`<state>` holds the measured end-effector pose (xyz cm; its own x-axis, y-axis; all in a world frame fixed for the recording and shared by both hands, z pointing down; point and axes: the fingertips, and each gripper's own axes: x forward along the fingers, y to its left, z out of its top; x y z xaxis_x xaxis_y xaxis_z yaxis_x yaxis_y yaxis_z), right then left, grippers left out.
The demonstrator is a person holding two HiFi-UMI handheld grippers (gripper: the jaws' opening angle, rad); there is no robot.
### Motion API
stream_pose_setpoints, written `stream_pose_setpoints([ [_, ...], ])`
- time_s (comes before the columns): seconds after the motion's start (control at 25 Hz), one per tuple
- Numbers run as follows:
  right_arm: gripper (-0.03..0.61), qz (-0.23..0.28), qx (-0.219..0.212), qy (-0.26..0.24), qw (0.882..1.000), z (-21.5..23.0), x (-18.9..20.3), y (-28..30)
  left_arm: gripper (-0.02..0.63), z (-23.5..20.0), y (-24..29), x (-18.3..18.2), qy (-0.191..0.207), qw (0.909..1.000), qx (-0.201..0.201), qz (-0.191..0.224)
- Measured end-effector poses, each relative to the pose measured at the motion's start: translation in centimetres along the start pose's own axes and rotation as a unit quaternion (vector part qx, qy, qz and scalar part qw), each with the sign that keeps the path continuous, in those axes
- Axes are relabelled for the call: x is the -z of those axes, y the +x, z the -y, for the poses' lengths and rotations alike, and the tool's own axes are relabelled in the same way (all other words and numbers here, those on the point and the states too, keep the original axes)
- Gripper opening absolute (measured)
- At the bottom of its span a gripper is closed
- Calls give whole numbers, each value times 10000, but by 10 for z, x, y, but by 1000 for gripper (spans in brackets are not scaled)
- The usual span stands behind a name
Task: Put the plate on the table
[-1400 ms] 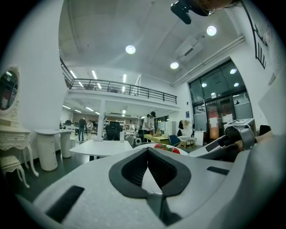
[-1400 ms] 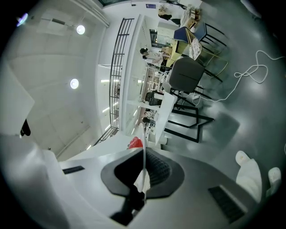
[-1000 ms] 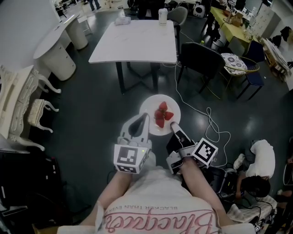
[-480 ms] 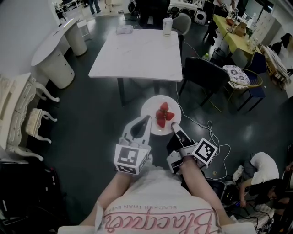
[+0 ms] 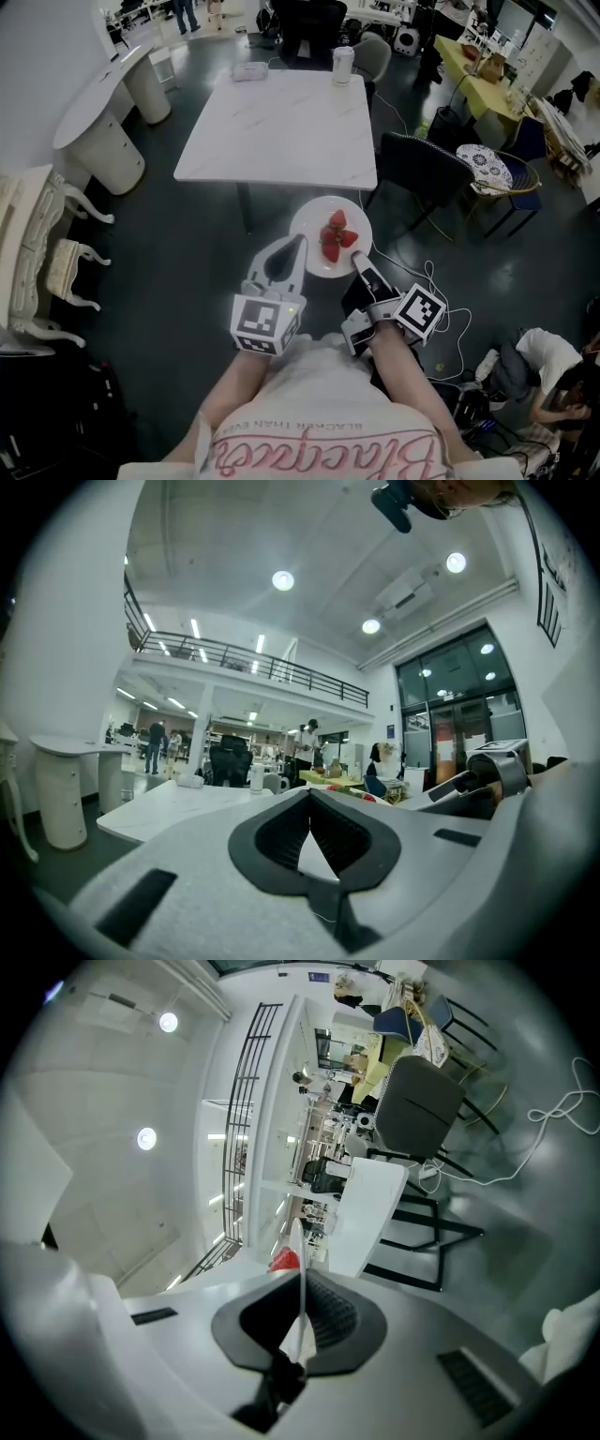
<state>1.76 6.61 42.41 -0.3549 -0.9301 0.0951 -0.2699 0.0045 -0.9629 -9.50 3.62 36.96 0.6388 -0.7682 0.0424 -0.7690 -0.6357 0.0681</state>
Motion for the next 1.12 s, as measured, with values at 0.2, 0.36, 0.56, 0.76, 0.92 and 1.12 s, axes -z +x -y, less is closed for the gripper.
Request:
stream_pose_setpoints([
  [0.2,11,13,-33,-7,10000,3,-12,17,3,-9,19,7,-98,9999,24,-46],
  [0.36,12,-37,56,76,9999,7,-18,34,3,-19,37,3,-52,10000,46,-49],
  [0.56,11,-31,40,125,9999,13,-36,63,3,-33,66,6,-56,9999,42,-126],
  [0.76,11,32,86,270,9996,24,-64,95,3,-49,104,9,-88,9997,-19,-211],
  [0.92,11,11,21,282,9996,30,-90,129,3,-61,141,11,-75,9997,-52,-238],
  [1.12,11,-99,-34,287,9995,34,-125,171,3,-78,191,12,-81,9995,-149,-259],
])
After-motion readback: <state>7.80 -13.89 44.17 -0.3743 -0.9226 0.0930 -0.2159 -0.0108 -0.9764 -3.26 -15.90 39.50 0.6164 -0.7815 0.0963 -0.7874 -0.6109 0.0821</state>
